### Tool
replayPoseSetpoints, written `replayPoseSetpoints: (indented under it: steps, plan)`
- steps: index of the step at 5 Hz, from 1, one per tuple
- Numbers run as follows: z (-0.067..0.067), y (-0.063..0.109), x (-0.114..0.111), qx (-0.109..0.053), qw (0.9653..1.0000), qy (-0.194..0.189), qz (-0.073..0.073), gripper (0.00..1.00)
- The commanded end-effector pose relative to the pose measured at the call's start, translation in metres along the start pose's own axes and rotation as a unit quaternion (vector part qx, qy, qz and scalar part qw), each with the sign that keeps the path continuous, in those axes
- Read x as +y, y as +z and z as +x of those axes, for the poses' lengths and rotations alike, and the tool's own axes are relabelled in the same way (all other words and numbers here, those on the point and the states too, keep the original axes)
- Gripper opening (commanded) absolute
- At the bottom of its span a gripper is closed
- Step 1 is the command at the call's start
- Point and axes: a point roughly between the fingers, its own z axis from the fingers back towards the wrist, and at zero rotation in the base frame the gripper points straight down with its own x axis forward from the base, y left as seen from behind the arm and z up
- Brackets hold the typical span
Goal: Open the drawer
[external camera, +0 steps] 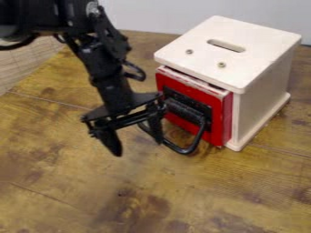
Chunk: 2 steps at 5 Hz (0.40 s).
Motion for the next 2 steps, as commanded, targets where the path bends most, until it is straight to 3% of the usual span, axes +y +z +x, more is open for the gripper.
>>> replayPoseSetpoints:
  steps: [1, 2]
  plan:
    - [0.0114, 0.0147, -0.0124, -0.023, 0.9986, 0.029, -0.039, 1.0]
    - [0.01, 0.0097, -0.0139, -0.022, 0.9979, 0.041, -0.046, 1.0]
